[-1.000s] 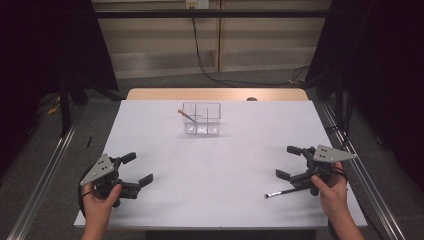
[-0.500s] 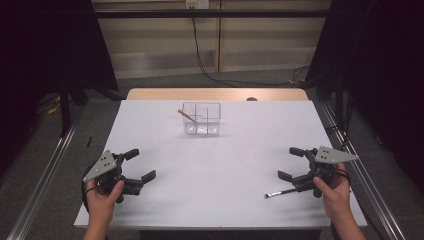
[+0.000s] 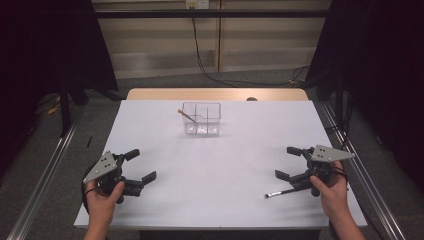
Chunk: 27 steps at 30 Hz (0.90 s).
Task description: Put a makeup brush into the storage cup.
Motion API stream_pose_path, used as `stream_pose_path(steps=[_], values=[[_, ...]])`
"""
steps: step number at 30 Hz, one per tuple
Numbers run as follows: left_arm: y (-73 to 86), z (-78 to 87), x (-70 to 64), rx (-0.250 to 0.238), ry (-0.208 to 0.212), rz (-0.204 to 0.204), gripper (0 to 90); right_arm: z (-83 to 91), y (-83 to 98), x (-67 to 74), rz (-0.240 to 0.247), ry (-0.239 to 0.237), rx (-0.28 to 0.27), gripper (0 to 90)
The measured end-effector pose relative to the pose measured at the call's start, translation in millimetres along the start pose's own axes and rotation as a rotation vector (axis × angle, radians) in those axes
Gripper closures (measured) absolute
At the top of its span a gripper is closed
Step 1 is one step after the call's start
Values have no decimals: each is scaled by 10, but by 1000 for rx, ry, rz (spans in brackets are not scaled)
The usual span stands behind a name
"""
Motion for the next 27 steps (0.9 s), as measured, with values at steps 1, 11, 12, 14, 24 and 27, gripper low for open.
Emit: stream_pose_path(steps=[1, 11, 12, 14, 24, 27], values=[[1, -2, -1, 0, 1, 5, 0, -13, 9, -1, -2, -4, 9, 19], [1, -5, -14, 3, 3, -1, 0, -92, 89, 15, -15, -27, 120, 16], [1, -8, -16, 4, 1, -2, 0, -99, 96, 15, -16, -33, 133, 16], [1, -14, -21, 6, 2, -6, 0, -104, 101, 18, -14, -32, 150, 17], [13, -29, -30, 13, 4, -6, 0, -38, 181, -7, -16, -33, 241, 17], [3, -33, -38, 9, 6, -2, 0, -26, 206, -15, -15, -37, 268, 18]])
Point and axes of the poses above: each handheld gripper's, and its own axes: z roughly backward along the jaws, y roughly out of its underside, x roughly to its left, the point moved 9 cm from there along -z, roughly forward along the jaws, and after that the axes turned 10 degrees about -y, right-handed, at the moved point
